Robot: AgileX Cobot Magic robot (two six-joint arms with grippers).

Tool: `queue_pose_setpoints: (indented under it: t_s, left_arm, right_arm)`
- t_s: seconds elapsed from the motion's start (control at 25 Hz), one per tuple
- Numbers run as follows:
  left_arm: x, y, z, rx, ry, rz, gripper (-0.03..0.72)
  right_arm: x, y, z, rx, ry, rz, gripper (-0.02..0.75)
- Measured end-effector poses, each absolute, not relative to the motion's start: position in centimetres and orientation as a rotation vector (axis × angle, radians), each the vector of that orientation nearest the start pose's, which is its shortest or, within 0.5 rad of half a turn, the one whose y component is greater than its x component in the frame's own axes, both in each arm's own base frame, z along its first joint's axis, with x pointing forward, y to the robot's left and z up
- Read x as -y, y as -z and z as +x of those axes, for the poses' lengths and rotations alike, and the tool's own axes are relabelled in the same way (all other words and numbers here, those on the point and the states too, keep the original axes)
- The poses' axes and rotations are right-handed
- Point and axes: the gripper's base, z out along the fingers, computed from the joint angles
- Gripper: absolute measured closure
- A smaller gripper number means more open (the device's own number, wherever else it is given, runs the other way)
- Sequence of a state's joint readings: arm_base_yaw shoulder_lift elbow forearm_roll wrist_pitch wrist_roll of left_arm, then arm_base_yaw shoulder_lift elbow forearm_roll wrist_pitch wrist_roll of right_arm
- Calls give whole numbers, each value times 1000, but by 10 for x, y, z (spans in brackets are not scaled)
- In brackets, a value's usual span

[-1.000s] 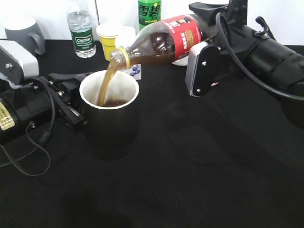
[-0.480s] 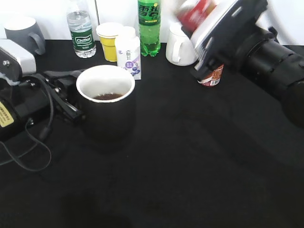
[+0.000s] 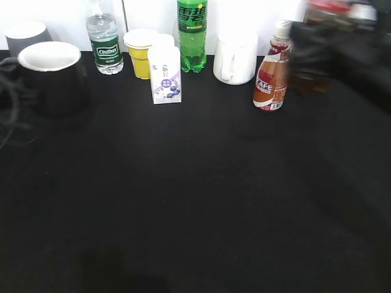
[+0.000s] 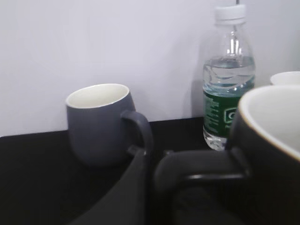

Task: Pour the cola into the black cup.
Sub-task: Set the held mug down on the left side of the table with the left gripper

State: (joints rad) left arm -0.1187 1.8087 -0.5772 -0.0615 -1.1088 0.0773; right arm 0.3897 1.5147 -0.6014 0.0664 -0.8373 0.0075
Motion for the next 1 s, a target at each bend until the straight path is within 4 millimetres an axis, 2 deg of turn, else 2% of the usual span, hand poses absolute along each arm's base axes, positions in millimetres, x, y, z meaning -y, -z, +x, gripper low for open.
queue_pose_setpoints:
  t_s: [0.12, 0.2, 0.32, 0.44, 0.52, 0.64, 0.68, 0.84, 0.92, 1.0]
  left_arm:
    - [30, -148, 356, -1616, -5, 88, 648]
    - [23, -137, 375, -1641, -21, 69, 648]
    - [19, -127, 397, -1655, -25, 44, 648]
    - [18, -122, 404, -1662, -15, 16, 648]
    - [18, -120, 404, -1667, -12, -2, 591]
    - [17, -118, 403, -1675, -12, -14, 415]
    - [17, -120, 397, -1679, -12, -15, 384]
    - [14, -129, 358, -1676, -15, -9, 368]
    - [13, -141, 336, -1676, -15, -8, 366]
    - [15, -162, 323, -1650, -3, 12, 365]
  right_arm:
    - [-79, -235, 273, -1578, -240, -142, 363]
    - [-64, -232, 276, -1587, -197, -93, 363]
    - [-57, -233, 277, -1585, -179, -66, 364]
    - [-55, -233, 277, -1585, -159, -61, 364]
    - [-54, -233, 278, -1578, -146, -45, 364]
    - [-53, -234, 278, -1572, -141, -41, 364]
    - [-52, -233, 278, -1574, -131, -40, 364]
    - [-44, -217, 289, -1604, -55, -6, 364]
    - [-23, -213, 301, -1607, 3, 50, 364]
    - [1, -209, 317, -1573, -18, 66, 365]
